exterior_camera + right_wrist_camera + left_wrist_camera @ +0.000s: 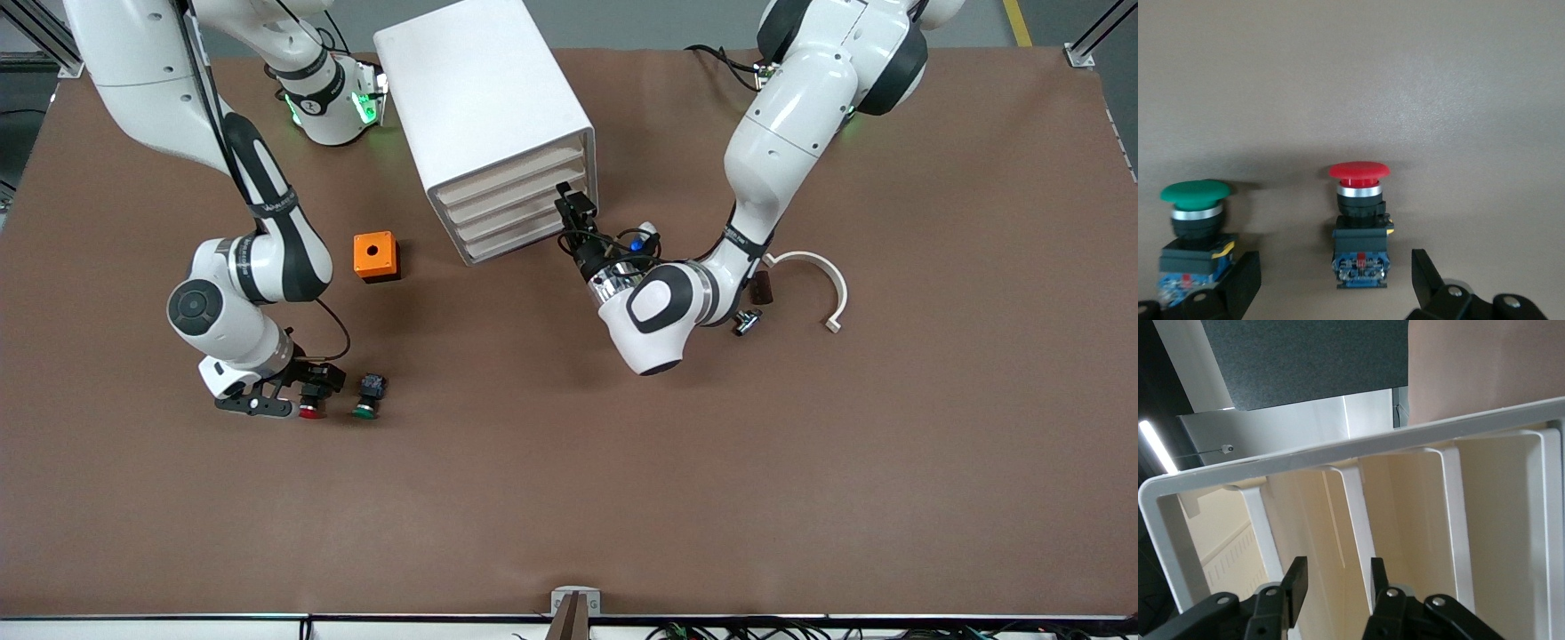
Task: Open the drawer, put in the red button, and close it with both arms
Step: 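Pull the drawer open with the left gripper while the right gripper lowers onto the button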
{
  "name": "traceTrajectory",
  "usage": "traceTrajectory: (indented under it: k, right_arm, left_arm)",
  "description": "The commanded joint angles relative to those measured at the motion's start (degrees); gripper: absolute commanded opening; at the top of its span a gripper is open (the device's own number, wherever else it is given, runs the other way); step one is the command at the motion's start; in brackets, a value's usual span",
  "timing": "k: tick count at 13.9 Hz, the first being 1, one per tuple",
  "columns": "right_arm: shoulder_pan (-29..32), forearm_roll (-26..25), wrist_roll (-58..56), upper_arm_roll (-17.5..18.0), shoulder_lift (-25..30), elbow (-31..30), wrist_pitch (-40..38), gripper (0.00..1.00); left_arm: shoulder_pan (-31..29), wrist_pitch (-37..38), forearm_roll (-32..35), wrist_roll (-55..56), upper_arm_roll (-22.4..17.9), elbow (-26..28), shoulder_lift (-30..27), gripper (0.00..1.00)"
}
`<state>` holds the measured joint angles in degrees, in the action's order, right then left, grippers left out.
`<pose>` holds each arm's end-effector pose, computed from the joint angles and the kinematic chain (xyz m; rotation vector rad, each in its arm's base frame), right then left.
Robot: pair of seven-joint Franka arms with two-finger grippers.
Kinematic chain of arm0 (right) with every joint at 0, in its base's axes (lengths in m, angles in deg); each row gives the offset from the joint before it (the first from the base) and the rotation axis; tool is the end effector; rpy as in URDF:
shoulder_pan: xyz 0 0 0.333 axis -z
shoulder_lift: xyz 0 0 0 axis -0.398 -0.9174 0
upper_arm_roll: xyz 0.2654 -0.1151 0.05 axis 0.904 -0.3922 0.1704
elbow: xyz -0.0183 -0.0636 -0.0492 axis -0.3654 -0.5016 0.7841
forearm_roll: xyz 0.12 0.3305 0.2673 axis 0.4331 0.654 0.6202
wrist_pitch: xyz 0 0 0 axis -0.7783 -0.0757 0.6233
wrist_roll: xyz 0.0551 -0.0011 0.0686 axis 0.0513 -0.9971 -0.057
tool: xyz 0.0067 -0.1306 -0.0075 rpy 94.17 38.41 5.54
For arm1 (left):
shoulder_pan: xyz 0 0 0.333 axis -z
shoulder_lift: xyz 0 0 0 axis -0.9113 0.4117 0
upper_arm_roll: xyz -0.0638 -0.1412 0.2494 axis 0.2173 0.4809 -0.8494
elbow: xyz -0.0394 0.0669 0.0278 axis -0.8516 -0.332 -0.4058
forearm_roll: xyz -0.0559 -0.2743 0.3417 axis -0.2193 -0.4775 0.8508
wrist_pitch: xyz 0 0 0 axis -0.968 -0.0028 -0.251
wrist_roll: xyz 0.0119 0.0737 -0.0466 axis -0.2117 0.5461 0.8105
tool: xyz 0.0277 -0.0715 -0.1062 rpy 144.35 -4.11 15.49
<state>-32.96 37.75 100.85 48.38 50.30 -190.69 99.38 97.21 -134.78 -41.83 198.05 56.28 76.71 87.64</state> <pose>0.6299 0.0550 0.1160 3.1244 -0.1863 0.0928 0.4478 -0.4999 0.1300 -1.1167 -1.5183 1.5916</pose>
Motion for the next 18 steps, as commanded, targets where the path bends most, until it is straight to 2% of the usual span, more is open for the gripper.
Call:
traceTrajectory:
  k: [1,11,14,15,18]
  right_arm:
    - [-0.08,-0.01,0.51,-0.13,-0.78,-0.34,1.2,1.0]
    - [0.01,-0.1,0.33,-0.13,-1.49,-0.69,1.03,1.0]
    - [0.01,-0.1,0.16,-0.22,-1.84,-0.69,1.03,0.98]
    - [0.01,-0.1,0.07,-0.22,-1.84,-0.69,0.94,0.97]
    - [0.36,-0.1,-0.28,-0.22,-1.93,-0.69,0.41,0.86]
  left_arm:
    - [0.03,-0.58,-1.02,2.27,0.13,0.04,0.64,0.45]
    - [4.07,-1.03,-0.49,3.68,0.13,0.92,1.61,0.43]
    - [5.3,-1.03,-0.31,4.91,0.13,1.36,1.7,0.29]
    - [5.39,-1.03,-0.31,5.0,0.13,1.36,1.61,0.22]
    - [5.13,-1.11,-0.4,7.36,0.13,1.19,1.61,0.09]
